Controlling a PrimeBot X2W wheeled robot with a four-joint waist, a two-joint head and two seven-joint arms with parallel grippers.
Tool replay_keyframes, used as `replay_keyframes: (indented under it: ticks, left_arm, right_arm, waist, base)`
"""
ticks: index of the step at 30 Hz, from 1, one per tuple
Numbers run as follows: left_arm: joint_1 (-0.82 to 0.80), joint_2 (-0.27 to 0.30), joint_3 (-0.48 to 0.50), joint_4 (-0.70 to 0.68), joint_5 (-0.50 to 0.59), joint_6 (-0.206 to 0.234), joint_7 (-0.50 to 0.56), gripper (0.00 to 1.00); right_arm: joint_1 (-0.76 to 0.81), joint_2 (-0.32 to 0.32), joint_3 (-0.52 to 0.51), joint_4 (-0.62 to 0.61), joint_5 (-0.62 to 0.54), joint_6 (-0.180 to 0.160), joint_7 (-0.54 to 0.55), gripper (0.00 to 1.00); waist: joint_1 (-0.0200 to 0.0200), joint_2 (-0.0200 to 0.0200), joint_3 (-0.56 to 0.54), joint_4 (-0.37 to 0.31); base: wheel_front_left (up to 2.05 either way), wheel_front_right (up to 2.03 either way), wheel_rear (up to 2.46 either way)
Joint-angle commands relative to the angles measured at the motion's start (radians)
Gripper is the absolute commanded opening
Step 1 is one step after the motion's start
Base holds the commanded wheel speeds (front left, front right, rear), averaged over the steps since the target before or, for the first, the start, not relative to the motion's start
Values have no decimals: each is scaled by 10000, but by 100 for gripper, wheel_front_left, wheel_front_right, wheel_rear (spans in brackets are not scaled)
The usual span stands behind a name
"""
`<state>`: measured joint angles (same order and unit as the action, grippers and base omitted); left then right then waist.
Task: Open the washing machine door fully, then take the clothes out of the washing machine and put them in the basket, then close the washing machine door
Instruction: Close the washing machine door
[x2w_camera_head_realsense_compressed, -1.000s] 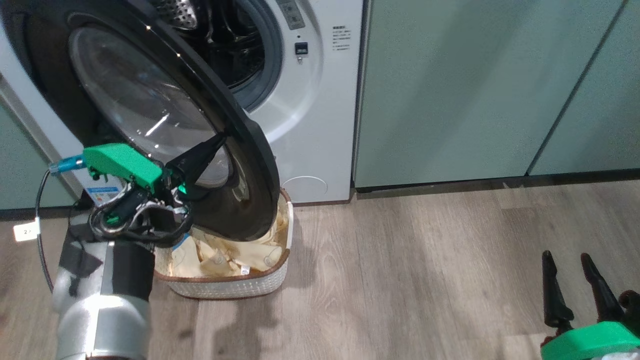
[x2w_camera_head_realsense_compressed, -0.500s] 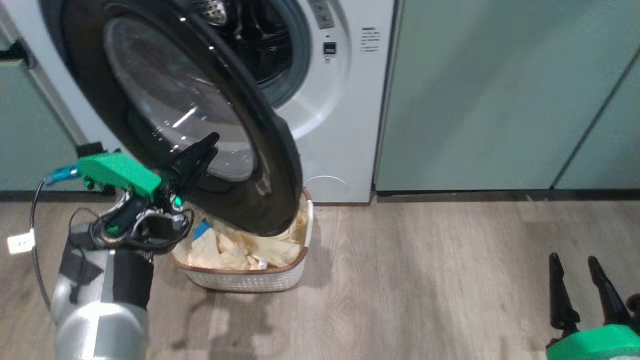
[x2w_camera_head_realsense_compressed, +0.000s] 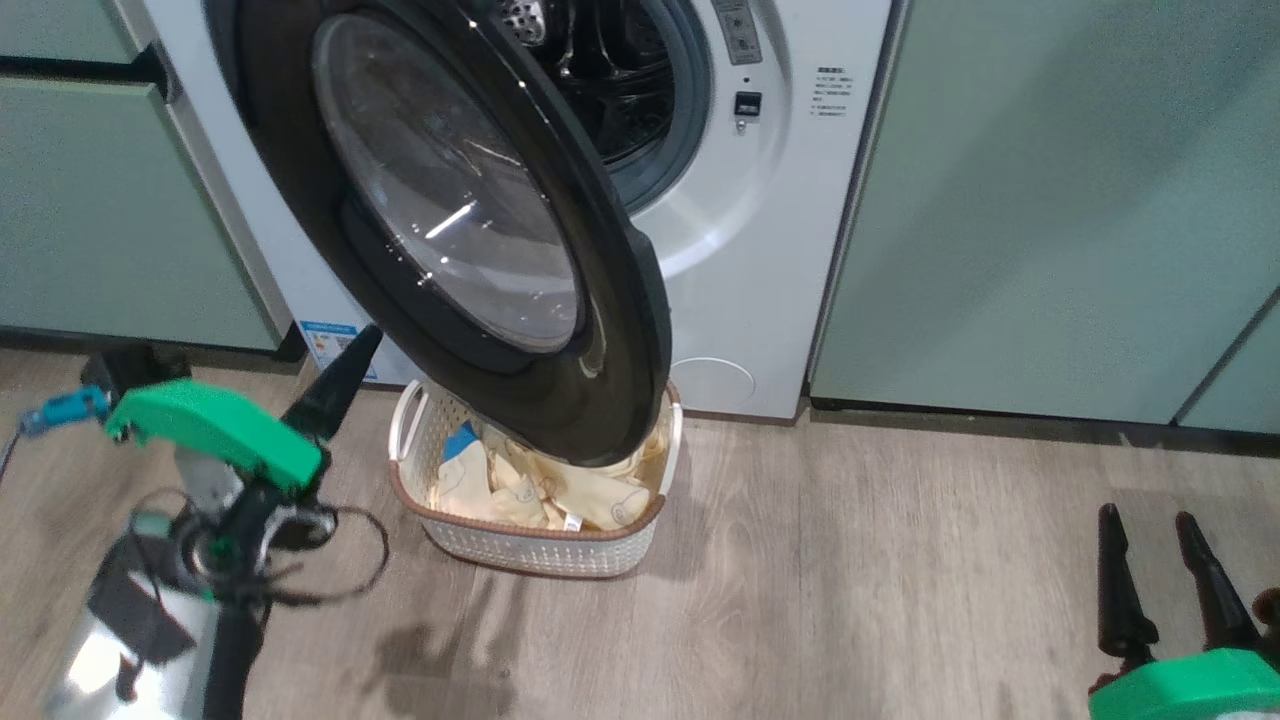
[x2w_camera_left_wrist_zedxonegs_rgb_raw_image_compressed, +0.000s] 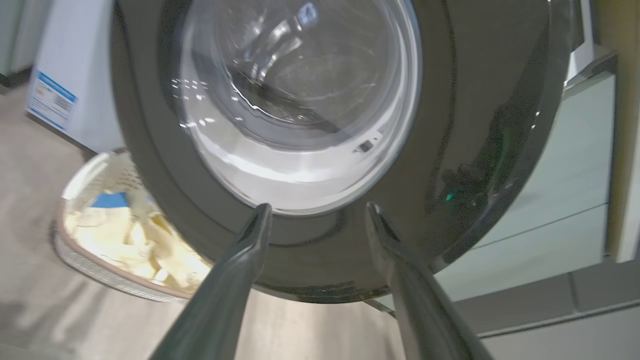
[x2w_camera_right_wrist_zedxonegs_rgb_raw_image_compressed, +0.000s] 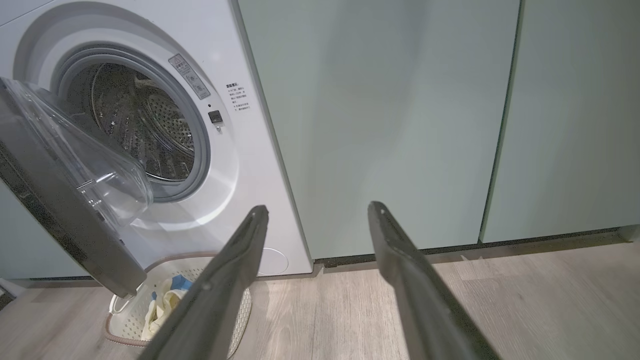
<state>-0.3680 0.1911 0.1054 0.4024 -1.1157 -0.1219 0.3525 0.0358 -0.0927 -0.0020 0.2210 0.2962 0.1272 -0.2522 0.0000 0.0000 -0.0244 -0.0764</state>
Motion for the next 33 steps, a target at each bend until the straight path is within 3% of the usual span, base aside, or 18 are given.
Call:
replay_keyframes:
  ticks: [1, 6, 11, 15, 19, 23, 33]
  left_arm:
    - [-100, 580, -16, -566, 131, -86, -565, 100]
    - [615, 1416, -1379, -977, 842, -86, -2492, 100]
    - [1115, 2168, -2608, -450, 1603, -87, -5176, 100]
    - [1283, 2453, -3175, 251, 2249, -87, -6023, 100]
    - [1404, 2328, -2762, 250, 3227, -87, -6134, 100]
    - [1903, 1803, -1864, -131, 4243, -88, -6139, 100]
    - [2715, 805, -404, -939, 5187, -88, -6141, 100]
  right_arm:
    - [-330, -108, 132, -341, -28, 35, -96, 100]
    - [-326, -63, 85, -341, -23, 35, -96, 100]
    - [-345, -27, 173, -360, -34, 35, -96, 100]
    - [-367, -33, 251, -357, -24, 35, -96, 100]
    - [-375, -29, 224, -385, -13, 35, -96, 100]
    - [-362, -9, 223, -410, -8, 35, -96, 100]
    - [-319, 47, 272, -376, -22, 35, -96, 100]
  waist:
    - [0, 0, -24, 84]
    - [0, 0, -93, 177]
    - [0, 0, -92, 157]
    - [0, 0, -68, 157]
    - [0, 0, -22, 205]
    - [0, 0, 3, 224]
    - [0, 0, 1, 236]
  base:
    - [0, 0, 0]
    - [0, 0, 0]
    - [0, 0, 0]
    - [0, 0, 0]
    - [0, 0, 0]
    - [0, 0, 0]
    - [0, 0, 0]
